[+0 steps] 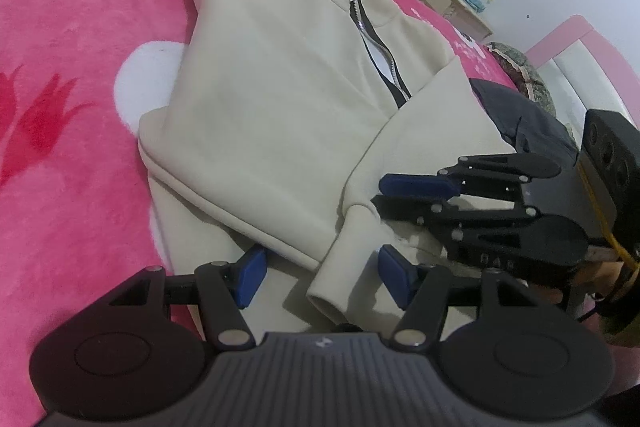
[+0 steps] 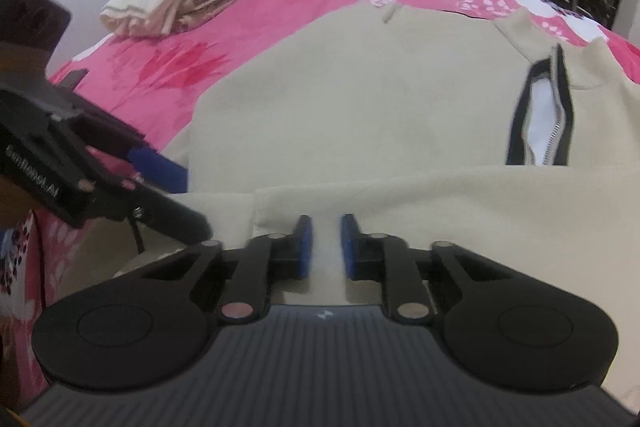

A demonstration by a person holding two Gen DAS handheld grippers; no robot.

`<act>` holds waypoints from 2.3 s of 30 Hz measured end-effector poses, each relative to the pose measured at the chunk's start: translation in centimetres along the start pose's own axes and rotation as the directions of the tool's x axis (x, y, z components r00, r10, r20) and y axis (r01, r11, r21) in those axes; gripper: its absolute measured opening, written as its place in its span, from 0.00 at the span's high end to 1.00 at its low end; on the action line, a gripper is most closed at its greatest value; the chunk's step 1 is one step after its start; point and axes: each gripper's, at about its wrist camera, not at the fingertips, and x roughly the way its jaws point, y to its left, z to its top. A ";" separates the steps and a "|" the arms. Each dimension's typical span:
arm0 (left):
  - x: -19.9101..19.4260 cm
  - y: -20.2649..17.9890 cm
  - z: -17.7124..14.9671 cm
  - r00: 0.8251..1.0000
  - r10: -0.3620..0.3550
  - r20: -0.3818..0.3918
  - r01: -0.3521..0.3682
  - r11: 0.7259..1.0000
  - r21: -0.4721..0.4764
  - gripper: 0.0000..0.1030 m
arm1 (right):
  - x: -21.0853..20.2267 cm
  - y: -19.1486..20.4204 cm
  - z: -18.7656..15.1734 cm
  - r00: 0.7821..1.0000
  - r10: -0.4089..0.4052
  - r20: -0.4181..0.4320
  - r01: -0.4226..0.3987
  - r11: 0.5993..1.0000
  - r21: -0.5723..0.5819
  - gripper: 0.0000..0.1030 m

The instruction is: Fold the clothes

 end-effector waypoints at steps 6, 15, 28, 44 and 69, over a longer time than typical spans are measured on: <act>0.0 -0.2 0.0 1.000 0.012 0.002 -0.012 1.000 0.004 0.39 | -2.0 -2.2 -0.2 0.998 -0.045 0.050 0.038 0.990 0.137 1.00; -0.2 -0.7 -0.3 0.999 0.039 0.010 -0.039 0.999 0.013 0.39 | -15.0 -11.6 -2.4 0.838 -0.524 0.153 0.441 0.815 0.375 1.00; -2.6 -2.4 0.5 0.989 0.127 0.076 -0.131 0.990 0.044 0.39 | -23.9 -17.2 -8.3 0.609 -0.792 0.041 0.520 0.438 0.734 0.49; -0.1 -3.7 0.3 0.992 0.123 0.032 -0.127 0.980 0.154 0.56 | -4.2 -7.2 -10.3 0.941 0.319 0.109 -0.265 0.500 0.824 0.58; -4.1 -5.2 -1.7 0.996 -0.087 -0.006 0.087 0.991 0.102 0.95 | -9.6 -6.3 -8.3 0.919 0.372 0.132 -0.329 0.538 0.776 0.93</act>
